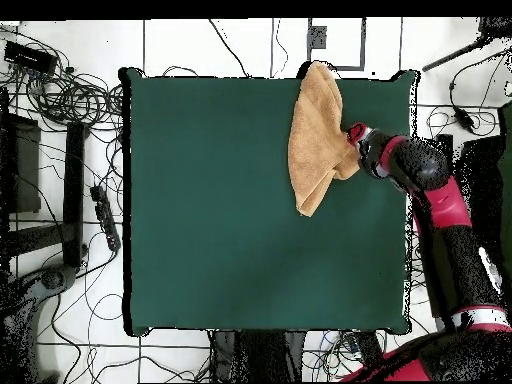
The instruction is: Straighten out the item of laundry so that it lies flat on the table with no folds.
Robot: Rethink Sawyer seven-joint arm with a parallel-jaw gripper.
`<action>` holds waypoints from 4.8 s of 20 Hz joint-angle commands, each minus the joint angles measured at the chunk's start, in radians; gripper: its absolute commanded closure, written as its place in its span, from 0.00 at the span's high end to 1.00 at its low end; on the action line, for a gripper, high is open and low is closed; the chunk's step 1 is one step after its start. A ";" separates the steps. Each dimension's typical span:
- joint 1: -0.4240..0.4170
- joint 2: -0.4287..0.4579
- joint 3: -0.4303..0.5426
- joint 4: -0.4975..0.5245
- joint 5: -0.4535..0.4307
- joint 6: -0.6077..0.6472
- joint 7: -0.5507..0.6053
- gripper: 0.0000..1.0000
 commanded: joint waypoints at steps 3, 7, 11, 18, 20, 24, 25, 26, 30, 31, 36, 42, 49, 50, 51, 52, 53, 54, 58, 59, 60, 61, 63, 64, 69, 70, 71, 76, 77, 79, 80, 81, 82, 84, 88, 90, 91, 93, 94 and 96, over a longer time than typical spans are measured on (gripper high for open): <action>0.016 -0.026 0.078 0.080 0.049 0.194 -0.010 1.00; 0.001 -0.057 0.076 0.094 0.052 0.224 -0.012 1.00; 0.009 -0.047 0.083 0.054 0.067 0.247 -0.008 1.00; 0.005 -0.029 0.105 0.102 0.070 0.146 0.011 1.00; 0.002 -0.020 0.113 0.118 0.065 0.105 0.013 1.00; 0.006 -0.014 0.119 0.125 0.062 0.079 0.019 1.00; 0.010 -0.016 0.117 0.120 0.062 0.083 0.022 1.00; 0.012 -0.017 0.116 0.119 0.060 0.083 0.025 1.00; 0.010 -0.005 0.122 0.116 0.051 0.071 0.018 1.00; 0.009 -0.001 0.123 0.116 0.046 0.064 0.015 1.00; 0.013 0.027 0.121 0.068 0.039 0.085 -0.019 1.00; 0.018 0.106 0.109 -0.021 0.011 0.098 -0.089 1.00; 0.029 0.170 0.087 -0.083 -0.026 0.125 -0.142 1.00; 0.028 0.180 0.089 -0.091 -0.028 0.128 -0.152 1.00; 0.027 0.190 0.091 -0.100 -0.030 0.131 -0.161 1.00; 0.026 0.200 0.093 -0.108 -0.033 0.134 -0.171 1.00; 0.021 0.206 0.100 -0.114 -0.039 0.130 -0.189 1.00; 0.017 0.212 0.108 -0.121 -0.046 0.126 -0.208 1.00; 0.005 0.215 0.119 -0.137 -0.063 0.151 -0.258 1.00; 0.007 0.211 0.116 -0.143 -0.063 0.162 -0.257 1.00; 0.007 0.207 0.115 -0.142 -0.065 0.164 -0.254 1.00; 0.008 0.205 0.115 -0.142 -0.065 0.165 -0.251 1.00; 0.008 0.203 0.115 -0.143 -0.067 0.165 -0.248 1.00; 0.008 0.204 0.117 -0.145 -0.068 0.167 -0.247 1.00; -0.005 0.206 0.131 -0.134 -0.073 0.159 -0.243 1.00; -0.007 0.206 0.134 -0.131 -0.075 0.155 -0.240 1.00; -0.007 0.206 0.134 -0.131 -0.075 0.158 -0.237 1.00; -0.025 0.205 0.151 -0.096 -0.069 0.146 -0.220 1.00; -0.028 0.201 0.153 -0.086 -0.070 0.145 -0.219 1.00; -0.033 0.197 0.156 -0.068 -0.076 0.144 -0.217 1.00; -0.032 0.197 0.154 -0.066 -0.082 0.145 -0.220 1.00; -0.032 0.198 0.153 -0.063 -0.087 0.146 -0.223 1.00; -0.034 0.203 0.156 -0.062 -0.089 0.140 -0.225 1.00; -0.033 0.214 0.158 -0.072 -0.087 0.152 -0.231 1.00; -0.022 0.213 0.155 -0.095 -0.089 0.177 -0.241 1.00; -0.024 0.213 0.161 -0.096 -0.097 0.170 -0.260 1.00; -0.024 0.214 0.163 -0.100 -0.099 0.171 -0.269 1.00; -0.023 0.215 0.165 -0.104 -0.096 0.174 -0.269 1.00; -0.024 0.216 0.167 -0.105 -0.095 0.174 -0.269 1.00; -0.028 0.219 0.172 -0.100 -0.092 0.165 -0.267 1.00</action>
